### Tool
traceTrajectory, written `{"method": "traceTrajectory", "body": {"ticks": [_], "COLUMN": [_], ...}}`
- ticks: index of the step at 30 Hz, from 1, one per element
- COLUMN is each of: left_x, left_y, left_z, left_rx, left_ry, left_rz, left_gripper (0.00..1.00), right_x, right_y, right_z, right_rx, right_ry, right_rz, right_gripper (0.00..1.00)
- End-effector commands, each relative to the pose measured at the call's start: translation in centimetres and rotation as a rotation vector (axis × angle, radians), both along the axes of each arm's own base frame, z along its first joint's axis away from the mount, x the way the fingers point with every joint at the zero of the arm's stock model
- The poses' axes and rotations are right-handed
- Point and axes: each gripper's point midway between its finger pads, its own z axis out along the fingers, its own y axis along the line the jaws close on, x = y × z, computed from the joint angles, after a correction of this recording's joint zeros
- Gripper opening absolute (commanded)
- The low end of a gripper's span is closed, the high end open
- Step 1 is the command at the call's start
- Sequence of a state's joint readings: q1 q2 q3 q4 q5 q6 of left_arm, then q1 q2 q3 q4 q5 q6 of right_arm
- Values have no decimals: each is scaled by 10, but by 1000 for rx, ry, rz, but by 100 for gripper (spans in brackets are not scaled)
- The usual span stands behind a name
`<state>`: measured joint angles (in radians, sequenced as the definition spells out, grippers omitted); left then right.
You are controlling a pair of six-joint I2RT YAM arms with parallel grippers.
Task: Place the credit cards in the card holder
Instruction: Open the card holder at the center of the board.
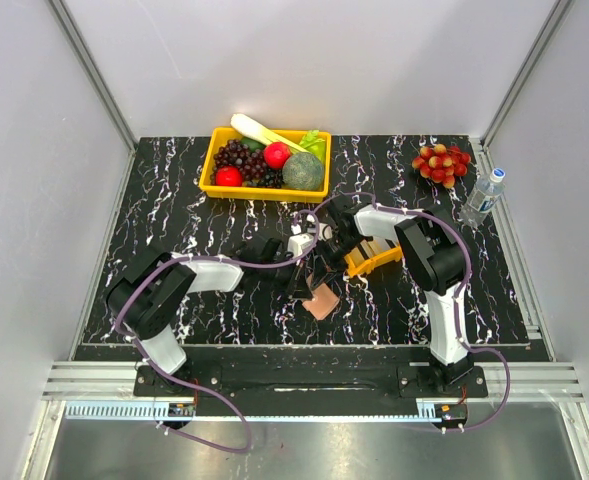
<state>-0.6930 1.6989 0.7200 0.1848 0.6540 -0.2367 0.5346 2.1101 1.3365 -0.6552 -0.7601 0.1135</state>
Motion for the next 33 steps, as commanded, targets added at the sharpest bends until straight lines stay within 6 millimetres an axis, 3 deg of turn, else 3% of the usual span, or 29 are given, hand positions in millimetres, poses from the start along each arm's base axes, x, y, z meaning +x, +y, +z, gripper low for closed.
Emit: {"method": "traceTrajectory", "body": {"ticks": [1, 15, 22, 27, 33], "left_x": [-69, -87, -94, -83, -63], "left_y": [3, -5, -8, -6, 6], "left_z": [-18, -12, 1, 5, 28], "left_rx": [49, 85, 59, 89, 99], "left_ry": [191, 47, -31, -44, -109], "left_rz": [-172, -244, -267, -176, 5], "left_gripper": [2, 0, 0, 0, 2], "right_x": [53, 57, 60, 59, 55], "right_y": [14, 8, 5, 9, 18], "right_z": [-7, -14, -13, -9, 13], "right_rx": [11, -11, -13, 18, 120], "right_ry": [-223, -218, -219, -220, -236], "right_rz": [-65, -91, -98, -77, -3], "right_gripper": [0, 0, 0, 1, 18]}}
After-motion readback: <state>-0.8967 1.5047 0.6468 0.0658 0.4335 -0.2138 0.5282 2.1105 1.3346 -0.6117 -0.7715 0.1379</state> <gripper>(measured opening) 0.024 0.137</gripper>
